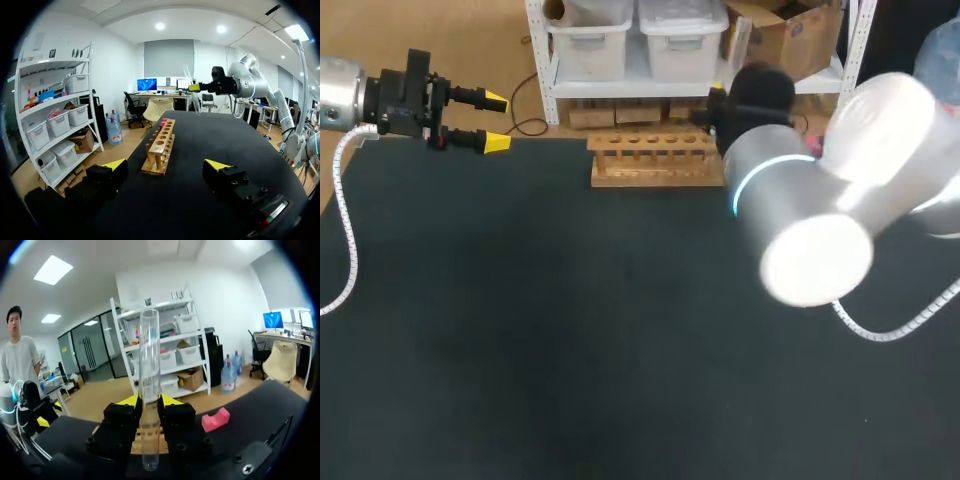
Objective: Grasp the test tube, adjust it, and insert it.
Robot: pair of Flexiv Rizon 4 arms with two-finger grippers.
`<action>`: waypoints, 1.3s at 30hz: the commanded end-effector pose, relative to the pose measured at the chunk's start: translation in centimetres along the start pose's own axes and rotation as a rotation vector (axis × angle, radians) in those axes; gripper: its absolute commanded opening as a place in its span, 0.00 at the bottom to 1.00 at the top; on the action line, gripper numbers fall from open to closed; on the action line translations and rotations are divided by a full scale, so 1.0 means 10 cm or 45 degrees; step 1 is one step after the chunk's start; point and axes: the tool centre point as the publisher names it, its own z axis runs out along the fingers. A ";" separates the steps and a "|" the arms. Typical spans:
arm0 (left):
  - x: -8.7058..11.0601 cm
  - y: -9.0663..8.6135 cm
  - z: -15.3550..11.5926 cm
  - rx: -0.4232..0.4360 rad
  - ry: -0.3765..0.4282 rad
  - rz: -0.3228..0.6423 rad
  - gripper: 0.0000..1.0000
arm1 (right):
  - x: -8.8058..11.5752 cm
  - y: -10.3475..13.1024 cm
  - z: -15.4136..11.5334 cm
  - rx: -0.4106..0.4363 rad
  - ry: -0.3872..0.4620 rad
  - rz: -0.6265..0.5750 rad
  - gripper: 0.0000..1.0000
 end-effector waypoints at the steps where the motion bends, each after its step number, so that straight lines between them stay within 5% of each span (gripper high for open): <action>1: 0.01 -0.02 0.00 -0.008 -0.002 0.004 1.00 | 0.02 0.10 0.12 0.038 -0.164 -0.011 0.00; 13: 0.01 -0.02 0.00 -0.008 -0.002 0.004 1.00 | -0.03 0.22 0.40 0.041 -0.405 -0.135 0.00; 39: 0.01 -0.02 0.00 -0.008 -0.002 0.004 1.00 | 0.17 0.20 0.88 -0.039 -0.319 -0.199 0.00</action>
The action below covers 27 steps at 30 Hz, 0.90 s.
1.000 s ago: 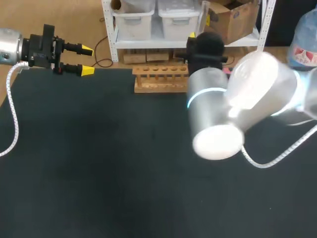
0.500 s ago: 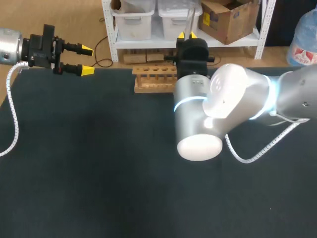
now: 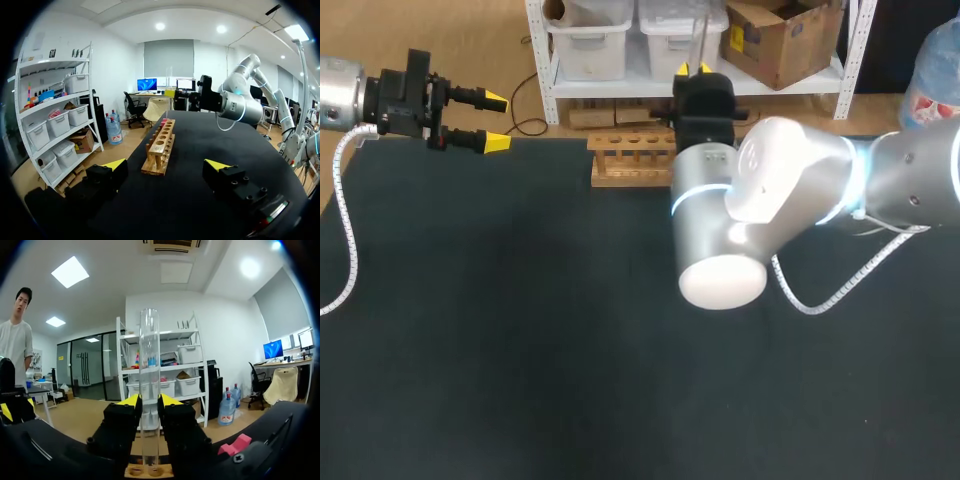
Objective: Grasp the test tube, adjust it, and insert it.
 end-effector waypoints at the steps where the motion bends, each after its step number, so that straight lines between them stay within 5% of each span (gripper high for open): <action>1: 0.01 -0.02 0.00 -0.009 -0.002 0.004 1.00 | 0.04 -0.04 0.03 -0.071 0.004 -0.010 0.00; 27: 0.01 -0.02 0.00 -0.009 -0.002 0.004 1.00 | 0.23 -0.08 0.02 -0.065 0.041 -0.001 0.00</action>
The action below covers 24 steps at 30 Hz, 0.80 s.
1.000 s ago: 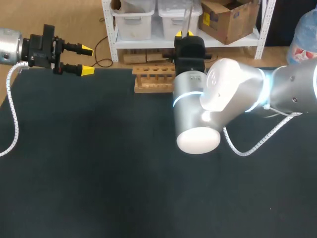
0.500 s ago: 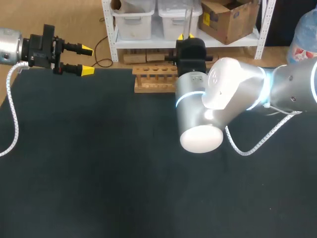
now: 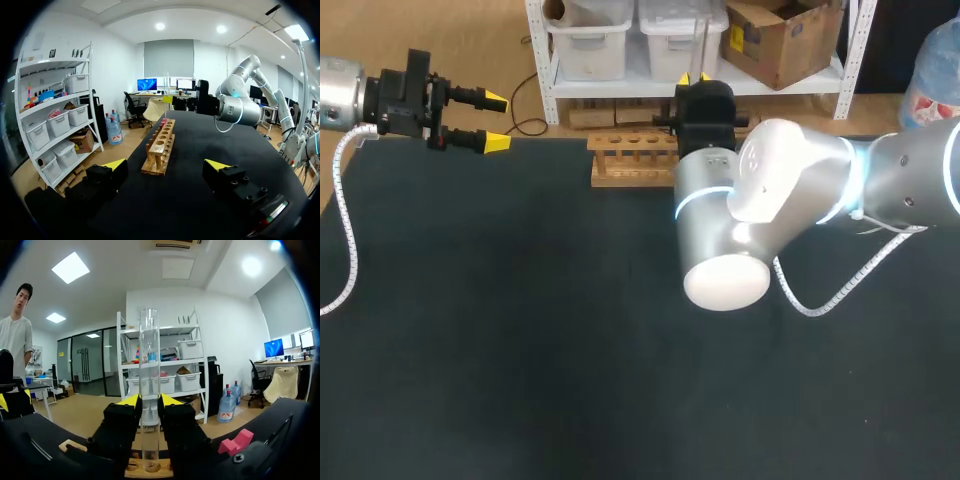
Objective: Grasp the test tube, adjust it, and insert it.
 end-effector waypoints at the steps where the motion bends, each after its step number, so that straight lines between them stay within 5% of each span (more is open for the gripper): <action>1: 0.01 -0.02 0.00 -0.008 -0.002 0.004 1.00 | 0.02 -0.04 -0.01 -0.058 -0.003 0.004 0.00; 24: 0.01 -0.02 0.00 -0.008 -0.002 0.004 1.00 | 0.45 -0.05 0.01 -0.055 0.078 0.042 0.00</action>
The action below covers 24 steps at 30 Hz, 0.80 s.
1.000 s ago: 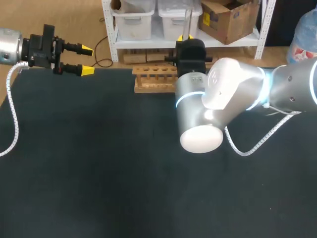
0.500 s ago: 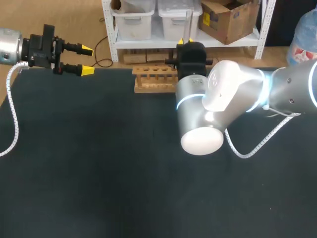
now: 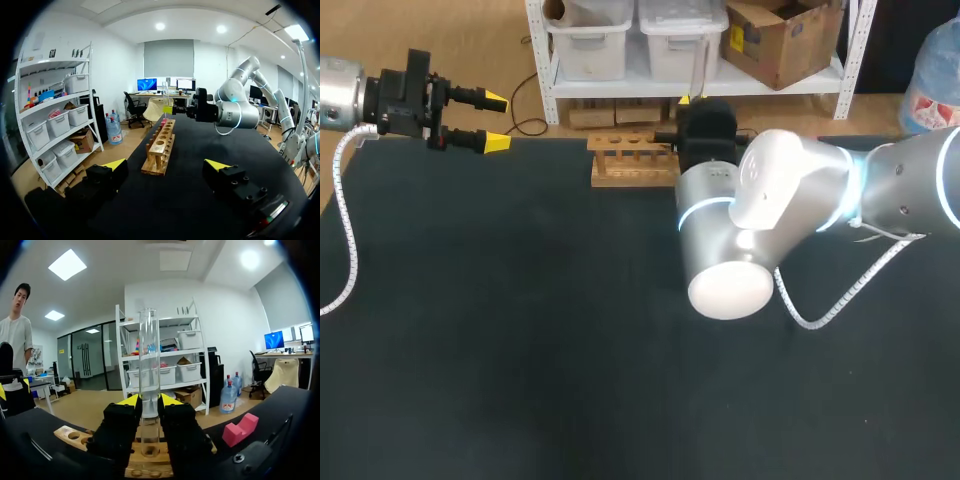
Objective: Grasp the test tube, adjust it, and insert it.
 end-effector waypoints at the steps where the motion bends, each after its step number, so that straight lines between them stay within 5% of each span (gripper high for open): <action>1: 0.01 -0.02 0.00 -0.008 -0.002 0.004 1.00 | 0.08 -0.01 0.05 -0.049 -0.001 0.003 0.00; 23: 0.01 -0.02 0.00 -0.008 -0.002 0.004 1.00 | 0.26 -0.08 0.00 -0.018 0.039 0.037 0.00; 24: 0.01 -0.02 0.00 -0.008 -0.002 0.004 1.00 | 0.26 -0.08 0.00 -0.018 0.039 0.037 0.09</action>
